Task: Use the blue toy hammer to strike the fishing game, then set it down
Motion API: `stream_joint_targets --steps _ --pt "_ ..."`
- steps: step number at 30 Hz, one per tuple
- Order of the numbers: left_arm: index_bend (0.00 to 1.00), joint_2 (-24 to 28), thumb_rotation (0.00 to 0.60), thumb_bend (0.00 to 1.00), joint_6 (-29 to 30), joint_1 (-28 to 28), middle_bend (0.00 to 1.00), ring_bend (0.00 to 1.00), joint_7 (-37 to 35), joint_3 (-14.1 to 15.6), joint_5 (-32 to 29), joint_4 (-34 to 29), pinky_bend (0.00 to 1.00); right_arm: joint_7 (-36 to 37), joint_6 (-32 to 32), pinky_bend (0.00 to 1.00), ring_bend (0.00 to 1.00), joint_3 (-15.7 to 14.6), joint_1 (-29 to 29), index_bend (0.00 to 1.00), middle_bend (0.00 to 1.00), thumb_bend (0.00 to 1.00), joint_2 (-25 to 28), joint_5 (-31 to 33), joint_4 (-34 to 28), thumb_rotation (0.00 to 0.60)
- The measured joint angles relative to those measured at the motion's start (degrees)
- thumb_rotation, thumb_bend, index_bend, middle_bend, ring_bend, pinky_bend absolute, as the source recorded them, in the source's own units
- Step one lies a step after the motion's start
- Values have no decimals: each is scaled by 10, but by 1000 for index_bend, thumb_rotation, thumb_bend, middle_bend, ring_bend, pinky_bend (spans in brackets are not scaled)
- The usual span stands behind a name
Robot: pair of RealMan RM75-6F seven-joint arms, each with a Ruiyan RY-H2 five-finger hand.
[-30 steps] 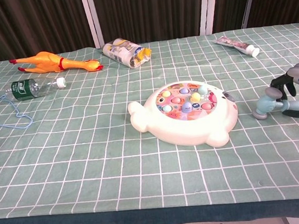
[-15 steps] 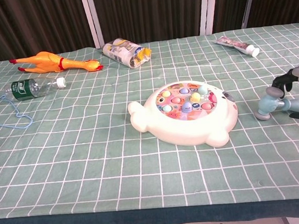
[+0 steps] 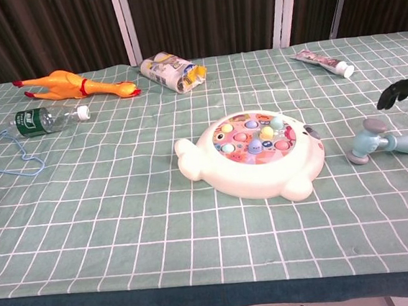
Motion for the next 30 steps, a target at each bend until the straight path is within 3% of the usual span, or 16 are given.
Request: stream_joint_targets --steps 3,8,11,16,18,30 --pt "228 -1 600 444 5 2 110 63 2 1 3 0 252 -15 34 634 321 10 -18 406 398 263 22 9 -46 600" --pt "228 -3 600 444 11 5 110 63 12 3 8 0 252 -62 87 287 192 18 -58 326 306 262 82 24 -167 600" --pt "228 -5 600 444 16 7 110 64 21 5 12 -1 252 -100 108 183 113 17 -88 249 233 261 130 40 -259 600" --pt "226 -8 600 444 25 10 110 64 35 8 23 -2 252 -162 141 168 82 16 -149 186 187 261 220 92 -404 600" --pt "225 -9 600 444 29 12 110 64 40 9 26 -3 252 -178 155 168 73 17 -172 170 176 261 242 114 -429 600" --pt "218 -17 600 445 28 10 111 63 46 9 31 0 252 -192 179 167 68 25 -202 163 171 261 235 95 -424 600"
